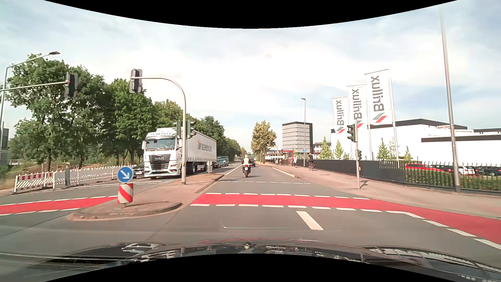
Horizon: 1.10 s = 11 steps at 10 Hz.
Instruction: Follow the waypoints while adhering to traffic rules and regulations
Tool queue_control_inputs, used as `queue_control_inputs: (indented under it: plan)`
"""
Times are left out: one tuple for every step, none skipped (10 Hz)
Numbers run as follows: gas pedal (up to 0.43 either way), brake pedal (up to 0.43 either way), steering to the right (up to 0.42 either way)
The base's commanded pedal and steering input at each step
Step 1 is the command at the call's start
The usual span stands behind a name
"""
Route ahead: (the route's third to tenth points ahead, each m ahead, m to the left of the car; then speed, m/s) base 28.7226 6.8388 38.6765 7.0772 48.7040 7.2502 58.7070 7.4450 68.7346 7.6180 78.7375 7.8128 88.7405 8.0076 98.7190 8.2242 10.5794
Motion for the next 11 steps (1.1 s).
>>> queue_control_inputs:
  plan:
    - [0.220, 0.000, -0.009]
    - [0.220, 0.000, -0.012]
    - [0.220, 0.000, -0.012]
    - [0.189, 0.000, -0.011]
    - [0.157, 0.000, -0.009]
    - [0.157, 0.000, -0.005]
    - [0.157, 0.000, -0.004]
    - [0.157, 0.000, -0.004]
    - [0.157, 0.000, -0.004]
    - [0.157, 0.000, -0.004]
    - [0.169, 0.000, -0.004]
